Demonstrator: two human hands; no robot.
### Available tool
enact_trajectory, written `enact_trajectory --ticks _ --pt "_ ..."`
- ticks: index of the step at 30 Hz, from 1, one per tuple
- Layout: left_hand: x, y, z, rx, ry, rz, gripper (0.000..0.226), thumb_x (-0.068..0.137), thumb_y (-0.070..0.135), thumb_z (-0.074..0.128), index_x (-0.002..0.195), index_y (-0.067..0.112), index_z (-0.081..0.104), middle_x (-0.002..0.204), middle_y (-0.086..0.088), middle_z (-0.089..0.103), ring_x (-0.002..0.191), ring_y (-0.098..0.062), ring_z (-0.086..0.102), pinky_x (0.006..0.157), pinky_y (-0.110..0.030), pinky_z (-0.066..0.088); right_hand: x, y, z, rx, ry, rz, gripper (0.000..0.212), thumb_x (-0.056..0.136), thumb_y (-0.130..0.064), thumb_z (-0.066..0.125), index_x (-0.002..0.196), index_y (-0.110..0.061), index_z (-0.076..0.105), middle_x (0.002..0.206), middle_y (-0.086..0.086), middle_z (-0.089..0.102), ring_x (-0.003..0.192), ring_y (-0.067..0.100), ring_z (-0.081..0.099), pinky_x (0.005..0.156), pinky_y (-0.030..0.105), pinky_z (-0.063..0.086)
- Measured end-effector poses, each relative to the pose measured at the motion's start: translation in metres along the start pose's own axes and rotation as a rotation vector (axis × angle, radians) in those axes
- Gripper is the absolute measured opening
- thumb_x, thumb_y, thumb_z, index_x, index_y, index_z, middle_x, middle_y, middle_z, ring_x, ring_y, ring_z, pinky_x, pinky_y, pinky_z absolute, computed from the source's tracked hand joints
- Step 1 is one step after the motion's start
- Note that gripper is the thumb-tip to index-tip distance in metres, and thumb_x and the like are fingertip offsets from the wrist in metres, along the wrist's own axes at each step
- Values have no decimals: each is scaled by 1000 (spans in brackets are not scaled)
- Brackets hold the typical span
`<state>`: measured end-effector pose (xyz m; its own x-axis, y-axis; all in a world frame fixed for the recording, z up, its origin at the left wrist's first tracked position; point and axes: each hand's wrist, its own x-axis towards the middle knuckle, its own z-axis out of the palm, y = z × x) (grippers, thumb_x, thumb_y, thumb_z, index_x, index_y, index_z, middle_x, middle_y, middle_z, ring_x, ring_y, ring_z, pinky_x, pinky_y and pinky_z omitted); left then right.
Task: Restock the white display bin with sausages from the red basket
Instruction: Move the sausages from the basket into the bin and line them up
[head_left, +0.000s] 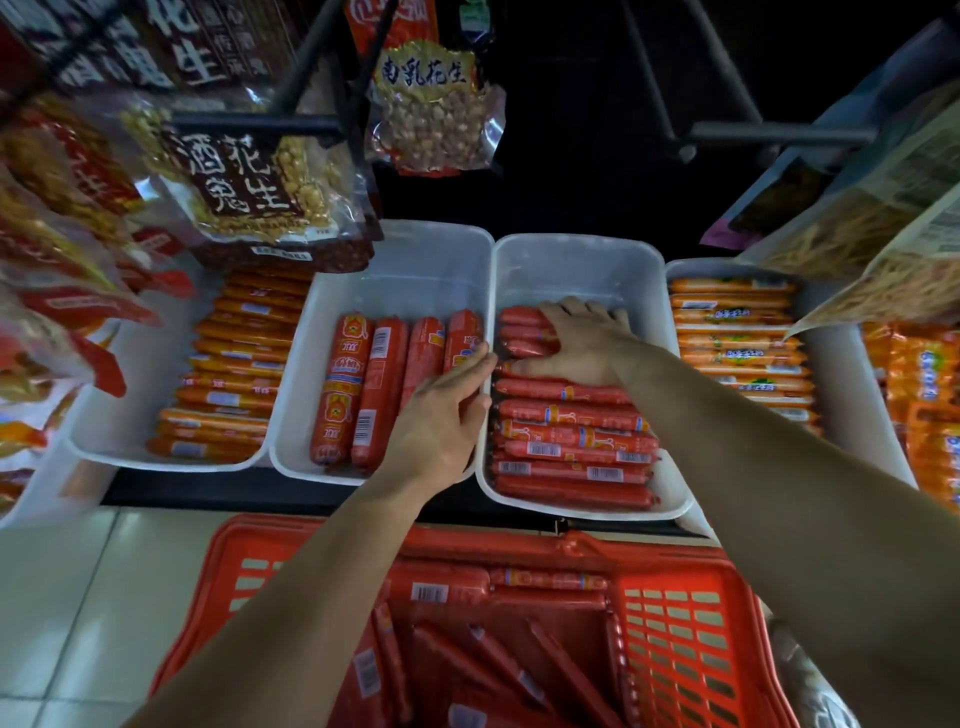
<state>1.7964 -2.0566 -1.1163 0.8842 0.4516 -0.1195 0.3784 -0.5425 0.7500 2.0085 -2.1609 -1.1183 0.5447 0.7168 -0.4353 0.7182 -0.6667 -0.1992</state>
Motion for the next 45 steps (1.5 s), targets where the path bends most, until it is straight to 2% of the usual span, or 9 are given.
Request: enact_trajectory --ticks 8,14,18,22,25,30,34,39,45 --pt "1 -4 -1 -49 -9 1 47 102 22 52 147 36 45 151 27 37 143 1 33 121 -33 28 -4 10 9 -7 -81 80 129 59 -99 44 155 -37 -14 164 6 15 149 33 17 120 50 18" --pt "1 -3 -2 -55 -29 -18 48 102 23 52 148 37 44 146 35 32 144 -3 33 122 -34 27 -9 21 8 -171 22 -183 86 81 -87 25 154 -49 1 165 -1 11 150 26 8 121 48 8" --pt "1 -2 -5 -45 -48 -16 48 102 23 53 147 37 45 147 35 32 145 -6 33 122 -38 28 -31 11 11 -37 43 -32 83 91 -74 31 158 -39 -4 167 -5 -6 152 24 -7 123 48 -1" --pt "1 3 -9 -44 -42 -18 48 102 19 54 147 33 47 150 28 36 143 1 32 120 -27 27 -69 -7 33 -36 -98 -110 94 78 -90 20 151 -47 -22 165 -4 -18 152 24 -12 122 49 -5" --pt "0 5 -8 -29 -39 -23 49 102 19 54 147 34 46 151 27 37 144 -1 32 121 -31 28 -60 -2 31 -129 -31 -151 97 74 -94 14 152 -46 -19 167 0 -5 153 25 -1 123 49 3" --pt "0 2 -7 -47 -33 -33 47 101 22 54 146 36 47 151 27 37 143 -1 34 121 -32 29 -17 4 6 -393 231 -182 74 93 -71 20 156 -32 19 153 5 35 138 31 32 114 51 26" --pt "-2 4 -12 -105 -54 -77 47 101 24 56 144 39 49 149 14 48 138 -1 41 112 -17 32 -37 -9 16 -80 185 -20 78 93 -72 20 158 -32 3 162 3 11 147 32 11 121 53 11" --pt "0 5 -13 -104 -55 -76 46 101 24 57 143 41 50 146 12 52 135 -2 44 100 -7 32 -74 -3 38 -110 -39 -97 94 82 -87 17 154 -38 -19 164 -5 -22 148 23 -29 121 54 -10" --pt "-1 4 -10 -135 -56 -126 47 101 24 56 144 41 48 146 10 52 125 6 42 97 -7 33 -18 13 22 -218 163 8 85 82 -85 9 150 -45 -22 167 5 -2 153 29 -1 122 55 2"
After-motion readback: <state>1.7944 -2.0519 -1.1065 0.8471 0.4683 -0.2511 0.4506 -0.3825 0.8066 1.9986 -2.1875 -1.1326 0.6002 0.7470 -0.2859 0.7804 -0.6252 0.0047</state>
